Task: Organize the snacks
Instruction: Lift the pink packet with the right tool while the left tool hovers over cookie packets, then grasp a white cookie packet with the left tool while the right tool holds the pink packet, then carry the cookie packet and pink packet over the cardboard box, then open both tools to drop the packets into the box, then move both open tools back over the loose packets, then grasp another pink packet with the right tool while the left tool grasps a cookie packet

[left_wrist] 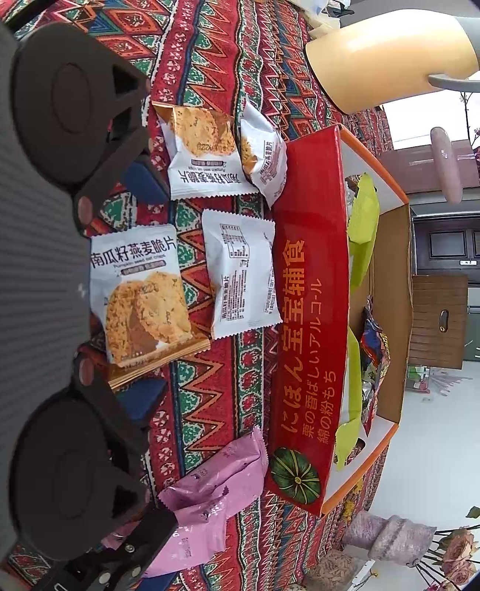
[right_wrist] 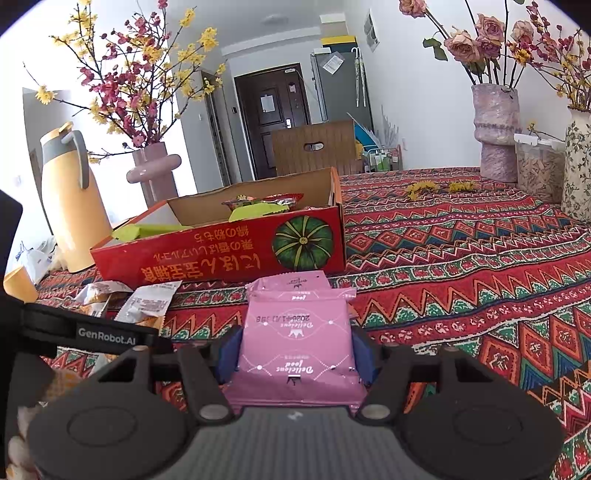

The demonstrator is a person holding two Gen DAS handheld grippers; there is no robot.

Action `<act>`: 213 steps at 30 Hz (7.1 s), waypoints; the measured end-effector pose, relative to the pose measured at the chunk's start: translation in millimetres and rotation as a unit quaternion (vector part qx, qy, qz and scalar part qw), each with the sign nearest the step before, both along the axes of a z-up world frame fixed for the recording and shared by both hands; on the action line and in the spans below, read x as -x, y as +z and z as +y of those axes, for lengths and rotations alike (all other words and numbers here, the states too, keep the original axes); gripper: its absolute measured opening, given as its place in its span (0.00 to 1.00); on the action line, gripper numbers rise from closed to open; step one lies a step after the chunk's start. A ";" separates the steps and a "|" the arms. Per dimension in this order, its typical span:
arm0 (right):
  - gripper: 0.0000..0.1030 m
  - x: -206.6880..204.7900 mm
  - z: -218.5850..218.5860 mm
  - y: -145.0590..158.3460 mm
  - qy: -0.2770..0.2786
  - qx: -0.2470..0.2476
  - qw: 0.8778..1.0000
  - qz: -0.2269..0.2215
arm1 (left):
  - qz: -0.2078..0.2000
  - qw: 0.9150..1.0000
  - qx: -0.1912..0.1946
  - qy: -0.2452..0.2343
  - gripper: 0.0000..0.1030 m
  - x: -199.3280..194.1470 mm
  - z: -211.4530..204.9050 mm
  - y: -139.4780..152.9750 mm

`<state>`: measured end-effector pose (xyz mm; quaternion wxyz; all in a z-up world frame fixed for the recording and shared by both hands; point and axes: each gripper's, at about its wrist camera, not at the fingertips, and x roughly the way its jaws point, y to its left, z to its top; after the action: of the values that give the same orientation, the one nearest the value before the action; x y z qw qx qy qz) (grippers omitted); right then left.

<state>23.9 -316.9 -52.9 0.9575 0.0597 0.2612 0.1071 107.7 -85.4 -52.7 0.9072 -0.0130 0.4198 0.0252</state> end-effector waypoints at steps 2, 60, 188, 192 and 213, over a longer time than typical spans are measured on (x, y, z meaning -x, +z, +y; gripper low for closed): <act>0.59 1.0 0.6 0.0 0.000 0.001 1.000 0.000 | -0.008 1.000 -0.001 -0.005 0.87 2.6 0.1 1.3; 0.59 -81.5 72.7 70.2 0.031 0.040 0.995 -0.080 | -0.194 0.980 0.023 -0.022 0.62 -40.5 53.8 96.0; 0.60 -90.0 47.3 -3.8 -0.007 0.104 0.992 0.068 | -0.134 0.990 0.034 0.040 1.00 -5.8 125.7 10.9; 0.60 -76.7 50.2 -1.3 -0.011 0.114 0.993 0.032 | -0.130 0.990 0.030 0.037 1.00 -6.6 123.6 10.1; 0.60 -64.8 34.1 7.5 -0.031 0.072 0.997 -0.013 | -0.014 0.998 0.019 0.066 1.00 -15.9 105.4 0.6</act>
<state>88.7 -282.8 -45.4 0.9656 -0.0026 0.2534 0.0590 123.6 20.0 -52.1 0.9089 -0.0586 0.4057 0.0769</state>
